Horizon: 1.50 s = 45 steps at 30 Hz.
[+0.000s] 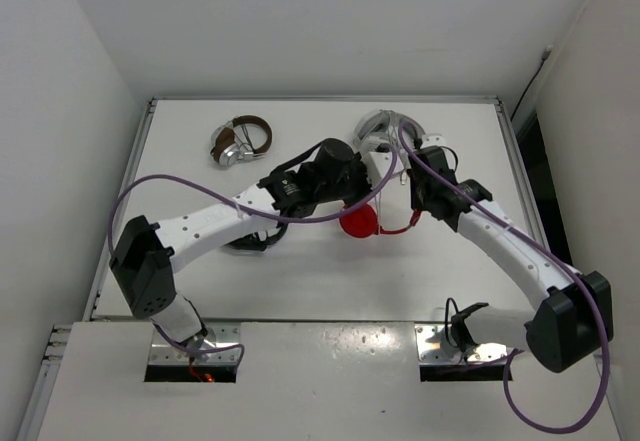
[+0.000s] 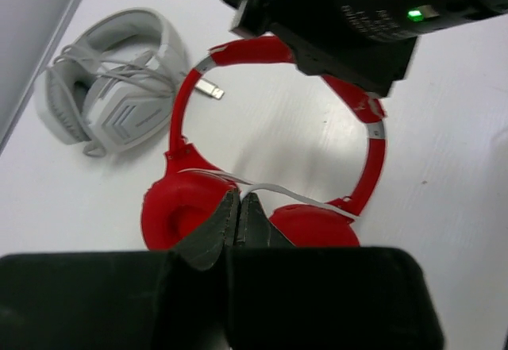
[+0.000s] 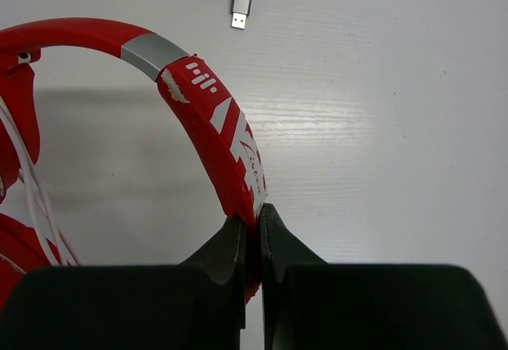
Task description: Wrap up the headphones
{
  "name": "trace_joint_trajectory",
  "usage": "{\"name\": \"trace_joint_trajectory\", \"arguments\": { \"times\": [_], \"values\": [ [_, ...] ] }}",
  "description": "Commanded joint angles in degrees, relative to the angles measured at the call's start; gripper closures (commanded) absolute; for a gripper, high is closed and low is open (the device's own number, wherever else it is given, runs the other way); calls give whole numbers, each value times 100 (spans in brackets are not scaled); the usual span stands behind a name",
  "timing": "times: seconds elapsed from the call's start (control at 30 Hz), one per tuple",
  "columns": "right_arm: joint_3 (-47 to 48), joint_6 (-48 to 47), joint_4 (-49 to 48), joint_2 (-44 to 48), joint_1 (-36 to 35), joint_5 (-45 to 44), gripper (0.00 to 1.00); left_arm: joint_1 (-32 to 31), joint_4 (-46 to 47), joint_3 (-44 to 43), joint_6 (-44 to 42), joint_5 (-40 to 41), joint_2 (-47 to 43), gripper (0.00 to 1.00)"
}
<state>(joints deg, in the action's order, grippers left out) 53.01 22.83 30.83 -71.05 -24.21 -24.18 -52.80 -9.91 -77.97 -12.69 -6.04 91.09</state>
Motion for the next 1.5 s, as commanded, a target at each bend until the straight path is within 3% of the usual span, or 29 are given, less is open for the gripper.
{"name": "trace_joint_trajectory", "arguments": {
  "times": [0.0,0.2,0.4,0.6,1.17,1.47],
  "values": [
    [34,-129,-350,354,-5,247,100,24,561,-148,109,758,110,100],
    [-98,-305,-402,557,-5,415,100,216,876,-218,-304,1421,216,100],
    [-98,-419,-402,557,-5,607,100,217,1693,54,-1436,2307,164,100],
    [-151,-420,-402,557,-58,722,100,217,2529,502,-2132,2450,-135,100],
    [7,-622,-235,399,-58,1584,100,270,2740,1284,-2607,771,-882,96],
    [7,-1123,-51,503,-365,1698,100,911,2556,1206,-3310,464,-487,100]
  ]
}}
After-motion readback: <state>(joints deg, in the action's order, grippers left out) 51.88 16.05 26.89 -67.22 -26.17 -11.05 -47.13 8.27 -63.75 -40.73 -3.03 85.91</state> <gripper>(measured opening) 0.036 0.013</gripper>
